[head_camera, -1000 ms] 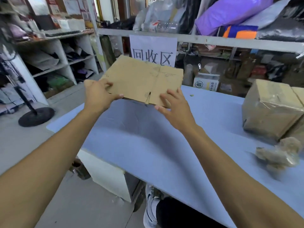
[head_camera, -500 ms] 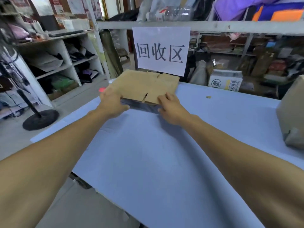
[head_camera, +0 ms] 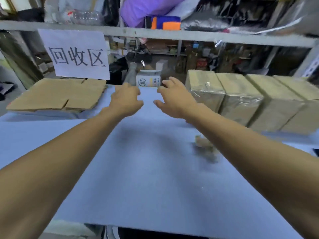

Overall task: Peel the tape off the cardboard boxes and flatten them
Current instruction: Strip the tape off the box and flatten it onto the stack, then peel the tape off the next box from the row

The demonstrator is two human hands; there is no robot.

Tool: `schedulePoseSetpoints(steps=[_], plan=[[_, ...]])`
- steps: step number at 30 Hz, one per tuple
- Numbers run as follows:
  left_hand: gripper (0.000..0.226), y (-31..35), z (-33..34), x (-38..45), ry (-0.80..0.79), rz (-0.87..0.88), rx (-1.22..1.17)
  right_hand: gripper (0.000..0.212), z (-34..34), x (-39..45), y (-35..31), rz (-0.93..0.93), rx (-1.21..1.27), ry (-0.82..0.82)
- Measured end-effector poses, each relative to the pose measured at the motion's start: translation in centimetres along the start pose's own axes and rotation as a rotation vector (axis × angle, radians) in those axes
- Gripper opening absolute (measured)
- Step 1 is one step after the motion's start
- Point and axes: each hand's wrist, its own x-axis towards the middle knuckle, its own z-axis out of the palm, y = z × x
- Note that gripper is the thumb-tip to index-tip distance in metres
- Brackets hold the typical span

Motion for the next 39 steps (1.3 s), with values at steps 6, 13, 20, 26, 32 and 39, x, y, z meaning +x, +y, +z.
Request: schedulePoseSetpoints(steps=[6,13,20,26,32,39], plan=[[0.064,10.9,2.6,0.4,-0.084,0.197,-0.21,0.053,-3.1,-5.1,9.5,0.211,-0.055,0.171],[0.066,15.8,4.4,1.8,-0.088,0.245,-0.298,0.072,-1.4,-6.2,12.9,0.409,-0.068,0.097],[0.031,13.9,3.0,0.5,0.011,0.2,-0.271,0.049,-1.9,-5.7,11.9,0.335,0.018,0.095],[0.04,9.9,0.0,-5.7,0.082,0.131,-0.315,0.059,-2.0,-7.2,7.1,0.161,0.125,0.044],[0.049,5.4,-2.7,-14.5,0.156,0.112,-0.354,0.044,-3.0,-12.4,0.7,0.039,0.351,0.064],[0.05,4.5,-2.0,-25.8,0.392,0.013,-0.591,0.04,-1.8,-21.0,-5.5,0.034,0.791,0.273]])
